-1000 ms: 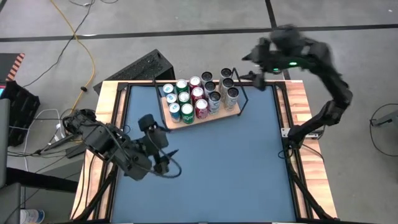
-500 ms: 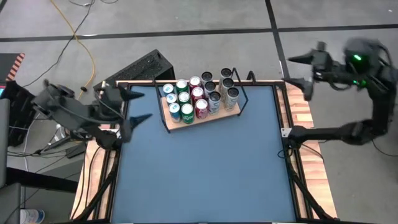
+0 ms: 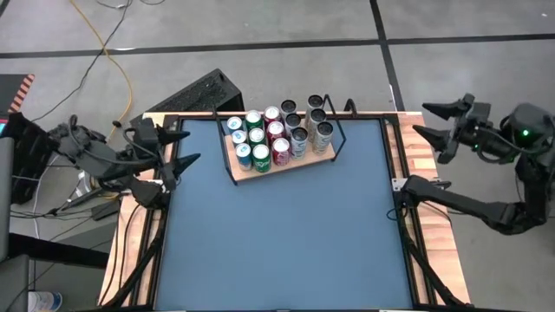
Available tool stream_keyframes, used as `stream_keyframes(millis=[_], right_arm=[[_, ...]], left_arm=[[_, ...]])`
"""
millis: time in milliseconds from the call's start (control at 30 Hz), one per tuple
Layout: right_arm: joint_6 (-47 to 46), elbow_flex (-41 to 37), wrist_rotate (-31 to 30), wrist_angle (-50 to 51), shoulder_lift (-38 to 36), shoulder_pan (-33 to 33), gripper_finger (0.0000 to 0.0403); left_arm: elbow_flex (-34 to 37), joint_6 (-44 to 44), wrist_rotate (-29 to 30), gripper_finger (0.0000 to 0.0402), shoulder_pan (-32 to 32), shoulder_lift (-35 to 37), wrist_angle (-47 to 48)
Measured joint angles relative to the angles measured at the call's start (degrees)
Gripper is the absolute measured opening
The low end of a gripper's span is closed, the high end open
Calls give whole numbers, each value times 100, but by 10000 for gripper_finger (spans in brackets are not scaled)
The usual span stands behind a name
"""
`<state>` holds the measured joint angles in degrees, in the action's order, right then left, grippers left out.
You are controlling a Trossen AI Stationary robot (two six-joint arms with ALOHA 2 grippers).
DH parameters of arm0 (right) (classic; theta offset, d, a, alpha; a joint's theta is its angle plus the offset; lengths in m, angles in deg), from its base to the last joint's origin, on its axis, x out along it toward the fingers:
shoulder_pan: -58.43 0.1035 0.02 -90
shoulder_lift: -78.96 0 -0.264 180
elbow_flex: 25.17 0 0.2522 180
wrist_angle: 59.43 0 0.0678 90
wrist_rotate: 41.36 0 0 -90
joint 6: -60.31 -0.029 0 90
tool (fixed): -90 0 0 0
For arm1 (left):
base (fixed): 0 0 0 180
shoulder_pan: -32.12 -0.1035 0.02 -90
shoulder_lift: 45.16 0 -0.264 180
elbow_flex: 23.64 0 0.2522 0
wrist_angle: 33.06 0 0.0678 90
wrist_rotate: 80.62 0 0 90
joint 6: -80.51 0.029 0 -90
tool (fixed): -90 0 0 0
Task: Place canned beverage on shelf
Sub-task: Return to Home Position
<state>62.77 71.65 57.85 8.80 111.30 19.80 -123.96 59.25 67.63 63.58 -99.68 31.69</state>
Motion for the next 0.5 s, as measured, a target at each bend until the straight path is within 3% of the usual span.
stream_keyframes(millis=[267,500], right_arm=[[-1001,-1349,-7,-1124,-1229,-4,325],[-1728,-2433,-35,-1643,-2018,-7,325]], left_arm=[[2611,415,-491,325,2,1947,-2033],[3899,620,-922,325,2,3526,-2542]])
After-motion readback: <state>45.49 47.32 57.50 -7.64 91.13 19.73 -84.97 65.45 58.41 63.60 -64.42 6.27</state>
